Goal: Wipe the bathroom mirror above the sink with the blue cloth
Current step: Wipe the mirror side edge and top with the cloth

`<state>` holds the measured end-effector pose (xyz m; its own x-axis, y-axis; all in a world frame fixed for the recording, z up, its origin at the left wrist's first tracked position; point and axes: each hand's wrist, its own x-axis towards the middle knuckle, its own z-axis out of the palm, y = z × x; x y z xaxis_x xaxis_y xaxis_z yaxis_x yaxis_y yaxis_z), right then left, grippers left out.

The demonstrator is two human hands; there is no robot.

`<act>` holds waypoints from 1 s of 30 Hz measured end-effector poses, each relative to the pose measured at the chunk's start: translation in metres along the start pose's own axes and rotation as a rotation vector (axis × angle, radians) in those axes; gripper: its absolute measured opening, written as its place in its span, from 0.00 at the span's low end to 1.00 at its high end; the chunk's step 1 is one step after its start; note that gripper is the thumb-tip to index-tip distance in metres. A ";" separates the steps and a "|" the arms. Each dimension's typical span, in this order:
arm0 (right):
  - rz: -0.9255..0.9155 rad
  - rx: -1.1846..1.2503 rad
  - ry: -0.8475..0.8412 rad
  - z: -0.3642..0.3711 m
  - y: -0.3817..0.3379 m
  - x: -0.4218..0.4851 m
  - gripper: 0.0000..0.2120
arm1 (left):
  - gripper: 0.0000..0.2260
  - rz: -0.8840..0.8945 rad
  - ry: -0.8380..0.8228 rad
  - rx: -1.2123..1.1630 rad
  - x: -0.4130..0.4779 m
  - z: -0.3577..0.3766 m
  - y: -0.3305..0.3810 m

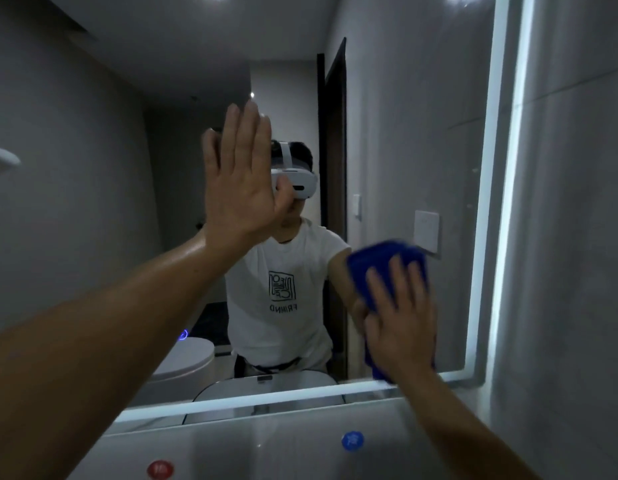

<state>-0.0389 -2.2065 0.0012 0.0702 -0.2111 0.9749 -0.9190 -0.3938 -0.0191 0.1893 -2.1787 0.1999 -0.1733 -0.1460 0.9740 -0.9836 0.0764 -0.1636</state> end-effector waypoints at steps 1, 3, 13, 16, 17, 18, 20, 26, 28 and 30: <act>0.114 0.039 0.050 -0.006 0.000 0.028 0.29 | 0.33 0.045 0.020 -0.004 -0.013 0.002 0.005; 0.262 0.075 0.108 -0.010 -0.008 0.064 0.31 | 0.33 0.148 0.055 -0.005 -0.043 0.009 0.015; -0.263 -0.068 -0.094 0.026 -0.006 -0.100 0.38 | 0.32 0.184 -0.015 0.042 -0.117 0.030 0.034; -0.094 -0.039 -0.101 0.011 0.022 -0.080 0.29 | 0.30 0.171 -0.044 0.065 -0.117 0.029 0.036; 0.063 0.000 -0.059 0.007 0.023 -0.061 0.28 | 0.30 0.170 -0.054 0.074 -0.117 0.029 0.037; 0.232 0.042 -0.001 0.003 0.018 -0.038 0.29 | 0.30 0.171 -0.060 0.085 -0.117 0.029 0.038; 0.467 0.095 0.100 0.002 -0.003 0.003 0.31 | 0.30 0.167 -0.063 0.099 -0.117 0.030 0.039; -0.079 0.011 -0.079 0.027 -0.060 -0.066 0.33 | 0.30 0.168 -0.069 0.108 -0.117 0.029 0.039; -0.225 -0.003 -0.095 0.035 -0.041 -0.108 0.37 | 0.30 0.170 -0.067 0.118 -0.118 0.029 0.038; -0.216 0.010 -0.086 0.030 -0.014 -0.118 0.36 | 0.30 0.171 -0.075 0.109 -0.118 0.029 0.039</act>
<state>-0.0226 -2.2027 -0.1203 0.2982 -0.1960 0.9342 -0.8752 -0.4467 0.1856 0.1702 -2.1874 0.0743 -0.3375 -0.2130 0.9169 -0.9384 -0.0006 -0.3456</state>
